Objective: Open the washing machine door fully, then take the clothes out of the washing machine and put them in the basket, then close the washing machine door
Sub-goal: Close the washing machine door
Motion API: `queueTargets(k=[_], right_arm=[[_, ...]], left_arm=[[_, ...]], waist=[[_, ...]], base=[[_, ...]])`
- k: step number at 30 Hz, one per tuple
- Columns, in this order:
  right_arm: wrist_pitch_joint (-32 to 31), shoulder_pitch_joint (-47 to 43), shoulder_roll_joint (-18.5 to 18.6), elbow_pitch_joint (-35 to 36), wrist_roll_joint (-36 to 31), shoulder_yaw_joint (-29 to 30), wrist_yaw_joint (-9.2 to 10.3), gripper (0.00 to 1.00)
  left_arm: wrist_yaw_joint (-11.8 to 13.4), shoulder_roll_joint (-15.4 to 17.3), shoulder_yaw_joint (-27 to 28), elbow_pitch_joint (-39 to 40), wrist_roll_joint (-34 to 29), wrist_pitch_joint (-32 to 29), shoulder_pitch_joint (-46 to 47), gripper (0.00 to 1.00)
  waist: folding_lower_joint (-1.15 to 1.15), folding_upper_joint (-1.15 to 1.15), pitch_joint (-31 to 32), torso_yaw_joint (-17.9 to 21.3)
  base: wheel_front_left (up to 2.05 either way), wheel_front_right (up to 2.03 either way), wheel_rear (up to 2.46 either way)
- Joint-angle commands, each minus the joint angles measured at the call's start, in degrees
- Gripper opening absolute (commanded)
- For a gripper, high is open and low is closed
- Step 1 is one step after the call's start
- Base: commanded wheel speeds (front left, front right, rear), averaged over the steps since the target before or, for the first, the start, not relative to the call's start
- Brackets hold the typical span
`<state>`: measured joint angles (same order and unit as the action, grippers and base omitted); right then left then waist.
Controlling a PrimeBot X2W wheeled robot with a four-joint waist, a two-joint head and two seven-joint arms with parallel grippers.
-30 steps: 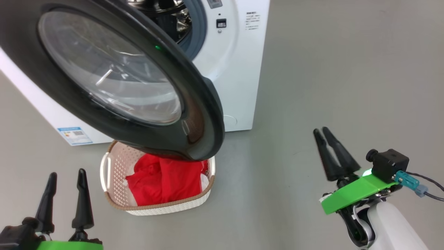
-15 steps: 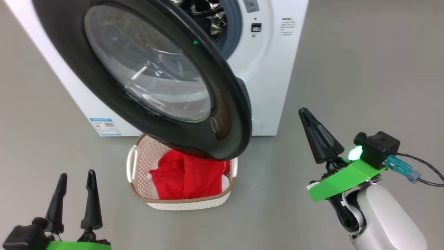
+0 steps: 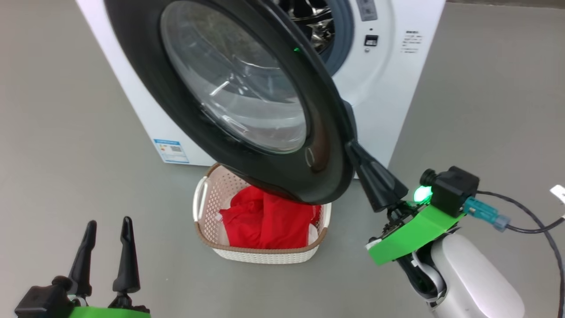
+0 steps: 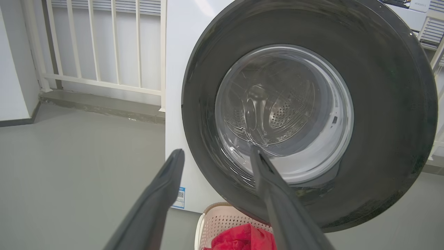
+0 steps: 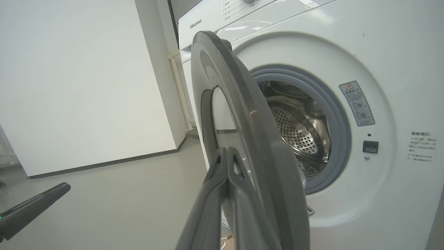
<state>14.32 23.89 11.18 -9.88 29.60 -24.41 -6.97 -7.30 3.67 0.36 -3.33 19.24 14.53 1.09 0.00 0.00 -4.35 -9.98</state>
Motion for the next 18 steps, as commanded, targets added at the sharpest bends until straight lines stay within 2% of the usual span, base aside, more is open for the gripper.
queueTargets(k=[1,18], right_arm=[[0.7,1.2,-0.3,1.2,0.7,-1.5,-0.52,0.0],[0.7,4.7,2.3,-5.5,0.1,-4.2,-0.52,0.0]], left_arm=[[-0.2,0.7,1.7,1.5,-0.2,0.5,0.2,1.0],[-0.2,0.1,1.3,3.0,0.7,0.5,1.7,1.0]], waist=[[0.0,0.0,-0.2,-1.1],[0.0,0.0,-4.6,-4.6]], base=[[0.0,0.0,0.0],[0.0,0.0,0.0]])
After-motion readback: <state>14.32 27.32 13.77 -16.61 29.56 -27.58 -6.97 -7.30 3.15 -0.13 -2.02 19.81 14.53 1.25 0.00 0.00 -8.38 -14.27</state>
